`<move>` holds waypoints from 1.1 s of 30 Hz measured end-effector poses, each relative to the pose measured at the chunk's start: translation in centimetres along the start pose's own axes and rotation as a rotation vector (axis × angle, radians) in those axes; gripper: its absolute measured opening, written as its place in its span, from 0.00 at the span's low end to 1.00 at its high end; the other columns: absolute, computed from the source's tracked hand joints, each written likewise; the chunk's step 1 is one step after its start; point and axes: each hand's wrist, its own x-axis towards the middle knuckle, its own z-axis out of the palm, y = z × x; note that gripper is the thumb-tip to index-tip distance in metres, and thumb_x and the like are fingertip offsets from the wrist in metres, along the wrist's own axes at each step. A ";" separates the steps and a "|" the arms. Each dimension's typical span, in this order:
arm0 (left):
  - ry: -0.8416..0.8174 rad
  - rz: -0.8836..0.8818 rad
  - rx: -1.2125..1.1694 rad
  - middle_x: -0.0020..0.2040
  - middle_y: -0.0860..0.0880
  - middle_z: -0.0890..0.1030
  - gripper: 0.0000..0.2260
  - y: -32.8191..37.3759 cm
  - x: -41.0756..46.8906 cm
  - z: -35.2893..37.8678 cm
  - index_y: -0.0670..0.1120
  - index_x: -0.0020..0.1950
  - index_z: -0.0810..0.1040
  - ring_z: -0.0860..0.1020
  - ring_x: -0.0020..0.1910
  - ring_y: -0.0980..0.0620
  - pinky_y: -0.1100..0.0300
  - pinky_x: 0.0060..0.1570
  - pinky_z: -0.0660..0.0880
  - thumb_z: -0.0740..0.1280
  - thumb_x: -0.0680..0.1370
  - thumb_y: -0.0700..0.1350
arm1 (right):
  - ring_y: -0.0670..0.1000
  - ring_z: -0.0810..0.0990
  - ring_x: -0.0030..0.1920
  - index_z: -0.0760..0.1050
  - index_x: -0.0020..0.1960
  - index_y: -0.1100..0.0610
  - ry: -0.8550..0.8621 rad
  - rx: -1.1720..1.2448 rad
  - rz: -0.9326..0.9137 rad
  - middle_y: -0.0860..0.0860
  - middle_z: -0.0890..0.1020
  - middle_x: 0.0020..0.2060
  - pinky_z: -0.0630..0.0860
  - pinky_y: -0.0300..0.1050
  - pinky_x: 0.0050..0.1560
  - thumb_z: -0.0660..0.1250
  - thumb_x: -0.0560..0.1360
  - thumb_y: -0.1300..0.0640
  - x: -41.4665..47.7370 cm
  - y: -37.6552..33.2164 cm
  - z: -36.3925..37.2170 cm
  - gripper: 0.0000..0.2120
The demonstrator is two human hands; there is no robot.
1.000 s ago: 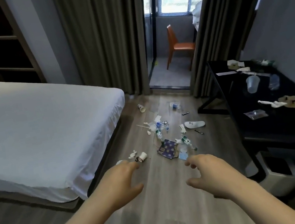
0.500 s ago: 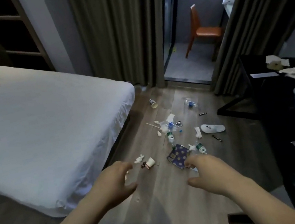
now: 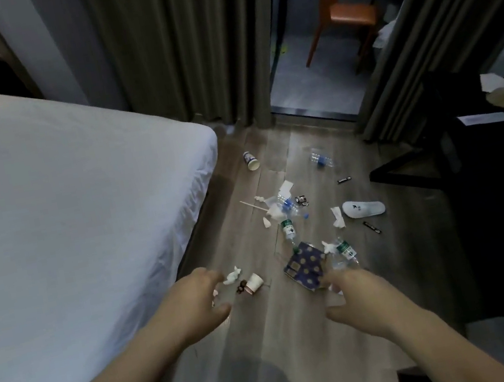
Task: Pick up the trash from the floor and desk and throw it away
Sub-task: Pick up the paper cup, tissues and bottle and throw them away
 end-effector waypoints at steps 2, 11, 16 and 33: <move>-0.020 0.003 -0.003 0.45 0.52 0.72 0.07 -0.9 2.2 0.0 0.51 0.48 0.71 0.75 0.47 0.51 0.58 0.44 0.71 0.65 0.73 0.52 | 0.50 0.74 0.61 0.70 0.67 0.49 -0.020 0.003 0.014 0.49 0.76 0.61 0.71 0.40 0.56 0.67 0.73 0.48 2.3 0.1 -0.2 0.23; -0.085 -0.112 -0.049 0.50 0.51 0.73 0.13 -3.2 12.2 1.6 0.50 0.55 0.73 0.76 0.50 0.50 0.57 0.46 0.71 0.65 0.74 0.53 | 0.51 0.76 0.58 0.72 0.65 0.51 -0.124 -0.007 -0.006 0.49 0.78 0.59 0.73 0.42 0.53 0.67 0.72 0.48 13.7 3.2 -1.1 0.23; -0.117 -0.225 -0.093 0.54 0.48 0.76 0.15 -3.2 18.5 4.2 0.49 0.58 0.74 0.76 0.54 0.48 0.54 0.53 0.73 0.65 0.74 0.53 | 0.53 0.78 0.52 0.74 0.58 0.52 -0.168 -0.029 -0.072 0.50 0.80 0.50 0.67 0.40 0.41 0.66 0.71 0.49 21.9 6.3 -1.8 0.17; -0.163 -0.450 -0.155 0.51 0.52 0.75 0.19 -17.9 33.5 26.0 0.52 0.61 0.73 0.78 0.48 0.52 0.63 0.41 0.66 0.69 0.71 0.50 | 0.51 0.77 0.55 0.69 0.66 0.51 -0.280 -0.074 -0.236 0.50 0.77 0.57 0.75 0.44 0.52 0.65 0.75 0.49 47.6 10.2 15.6 0.20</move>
